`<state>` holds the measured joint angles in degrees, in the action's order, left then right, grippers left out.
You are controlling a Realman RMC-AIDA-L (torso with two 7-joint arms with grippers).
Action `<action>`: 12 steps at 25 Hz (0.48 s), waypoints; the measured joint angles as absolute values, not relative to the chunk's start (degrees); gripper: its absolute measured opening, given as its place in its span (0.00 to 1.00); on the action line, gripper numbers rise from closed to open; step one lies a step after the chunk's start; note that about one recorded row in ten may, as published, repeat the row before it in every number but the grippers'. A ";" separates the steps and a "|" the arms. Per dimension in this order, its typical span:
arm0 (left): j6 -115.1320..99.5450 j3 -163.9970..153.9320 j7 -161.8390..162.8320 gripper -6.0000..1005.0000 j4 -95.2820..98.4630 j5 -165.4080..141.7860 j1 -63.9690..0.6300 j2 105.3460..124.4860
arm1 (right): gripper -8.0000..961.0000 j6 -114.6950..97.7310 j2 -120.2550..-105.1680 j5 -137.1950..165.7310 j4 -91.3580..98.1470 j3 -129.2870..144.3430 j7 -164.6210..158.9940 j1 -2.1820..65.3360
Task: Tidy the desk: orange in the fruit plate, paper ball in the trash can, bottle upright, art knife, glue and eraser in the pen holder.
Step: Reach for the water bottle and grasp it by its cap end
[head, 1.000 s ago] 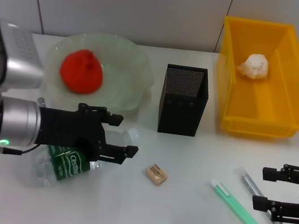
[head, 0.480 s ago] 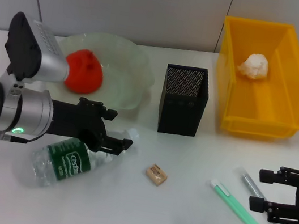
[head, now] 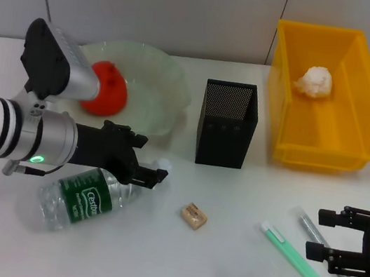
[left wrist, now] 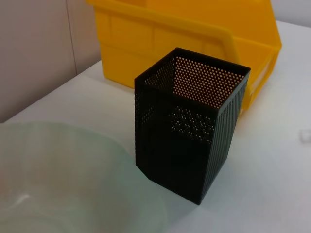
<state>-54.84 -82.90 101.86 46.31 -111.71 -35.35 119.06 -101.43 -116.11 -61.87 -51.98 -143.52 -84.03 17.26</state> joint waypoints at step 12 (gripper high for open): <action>-52.30 -85.40 102.13 0.75 44.84 -110.32 -35.76 119.18 | 0.79 -100.56 -116.19 -61.88 -50.79 -143.52 -84.02 17.49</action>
<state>-52.30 -85.40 102.13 44.84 -110.32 -35.76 119.18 -100.56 -116.19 -61.88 -50.79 -143.52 -84.02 17.49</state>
